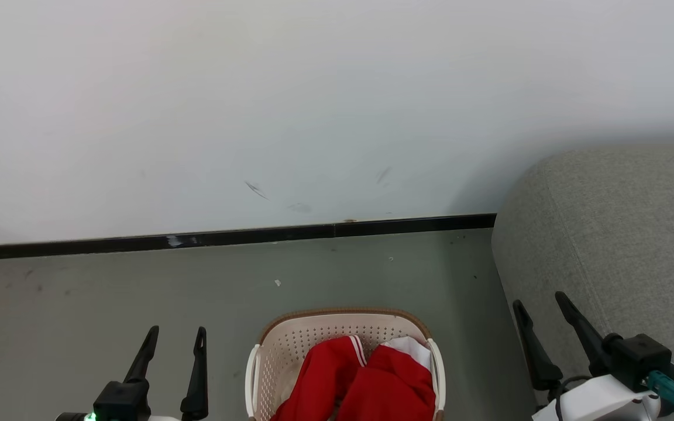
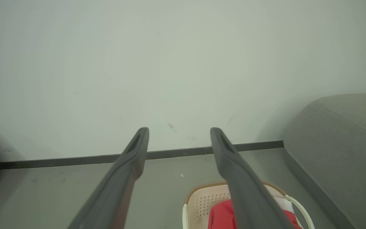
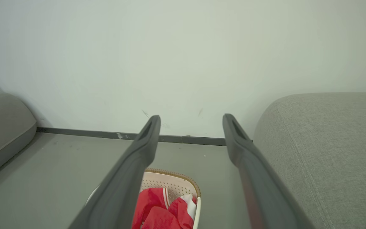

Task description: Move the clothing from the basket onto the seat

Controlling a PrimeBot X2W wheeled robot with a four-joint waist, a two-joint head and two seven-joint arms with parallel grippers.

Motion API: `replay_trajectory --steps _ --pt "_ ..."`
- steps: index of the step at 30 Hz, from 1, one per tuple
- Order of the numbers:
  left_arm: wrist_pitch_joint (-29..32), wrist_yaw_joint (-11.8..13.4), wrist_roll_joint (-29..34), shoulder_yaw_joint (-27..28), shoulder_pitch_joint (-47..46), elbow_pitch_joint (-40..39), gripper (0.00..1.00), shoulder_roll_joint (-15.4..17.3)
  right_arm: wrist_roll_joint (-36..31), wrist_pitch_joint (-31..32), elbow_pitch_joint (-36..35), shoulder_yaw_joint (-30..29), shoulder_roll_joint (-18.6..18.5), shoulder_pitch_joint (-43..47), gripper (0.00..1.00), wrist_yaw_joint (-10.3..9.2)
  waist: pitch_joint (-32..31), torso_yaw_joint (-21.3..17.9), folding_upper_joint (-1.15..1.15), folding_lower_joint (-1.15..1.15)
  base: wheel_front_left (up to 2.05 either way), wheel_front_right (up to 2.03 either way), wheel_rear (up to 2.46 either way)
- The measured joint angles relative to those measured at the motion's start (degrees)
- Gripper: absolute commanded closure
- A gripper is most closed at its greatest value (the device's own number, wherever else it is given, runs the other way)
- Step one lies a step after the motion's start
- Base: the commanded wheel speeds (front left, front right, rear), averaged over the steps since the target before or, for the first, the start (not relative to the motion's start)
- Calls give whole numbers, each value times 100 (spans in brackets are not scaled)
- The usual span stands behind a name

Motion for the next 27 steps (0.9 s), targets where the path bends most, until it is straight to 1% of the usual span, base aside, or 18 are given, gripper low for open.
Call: replay_trajectory --steps 9,16,19,27 --pt "0 -7 5 7 0 176 0 22 -1 0 -220 152 2 -16 0 0 109 -6 0 0 0 0 0" --pt "0 -40 5 -67 -140 352 0 24 -2 -1 -345 101 4 -10 0 0 238 -35 0 0 0 0 0" --pt "0 -135 37 -179 -324 398 0 19 -2 -1 -361 10 4 7 0 0 306 -54 0 -1 0 0 0" --pt "2 -237 109 -369 -686 603 0 2 -2 -1 -527 -102 5 15 0 0 529 -114 0 -1 0 0 0"
